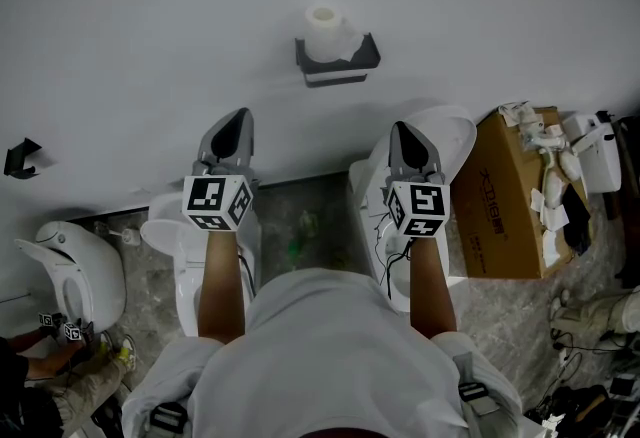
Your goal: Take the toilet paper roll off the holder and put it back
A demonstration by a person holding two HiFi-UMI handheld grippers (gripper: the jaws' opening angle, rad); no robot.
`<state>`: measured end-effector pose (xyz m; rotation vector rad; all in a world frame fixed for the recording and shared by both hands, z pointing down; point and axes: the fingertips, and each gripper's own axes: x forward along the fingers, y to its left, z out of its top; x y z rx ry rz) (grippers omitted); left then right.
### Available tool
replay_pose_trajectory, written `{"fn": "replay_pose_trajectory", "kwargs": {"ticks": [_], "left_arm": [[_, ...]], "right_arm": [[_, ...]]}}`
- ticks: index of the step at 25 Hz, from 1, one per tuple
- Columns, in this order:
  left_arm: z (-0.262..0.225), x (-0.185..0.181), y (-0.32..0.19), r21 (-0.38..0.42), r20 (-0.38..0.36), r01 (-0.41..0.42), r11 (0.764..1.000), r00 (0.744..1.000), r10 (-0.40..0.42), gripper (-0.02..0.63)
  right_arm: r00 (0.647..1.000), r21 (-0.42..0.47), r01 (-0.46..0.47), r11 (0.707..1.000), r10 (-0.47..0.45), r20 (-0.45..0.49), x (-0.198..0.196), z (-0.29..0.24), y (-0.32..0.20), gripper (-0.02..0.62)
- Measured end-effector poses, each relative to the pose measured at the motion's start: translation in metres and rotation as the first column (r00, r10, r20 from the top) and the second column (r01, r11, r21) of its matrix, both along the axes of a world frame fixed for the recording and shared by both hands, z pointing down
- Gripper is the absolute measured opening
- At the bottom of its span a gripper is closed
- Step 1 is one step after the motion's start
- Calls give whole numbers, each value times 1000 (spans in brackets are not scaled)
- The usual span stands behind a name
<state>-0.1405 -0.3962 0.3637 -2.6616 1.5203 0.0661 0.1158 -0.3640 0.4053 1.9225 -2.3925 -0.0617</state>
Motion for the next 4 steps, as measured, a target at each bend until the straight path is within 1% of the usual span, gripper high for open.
{"fn": "replay_pose_trajectory", "kwargs": {"ticks": [4], "left_arm": [[0, 2, -4, 3, -7, -1, 1000, 1000, 1, -3]], "right_arm": [[1000, 1, -2, 1000, 2, -3, 3, 1, -3, 3]]}}
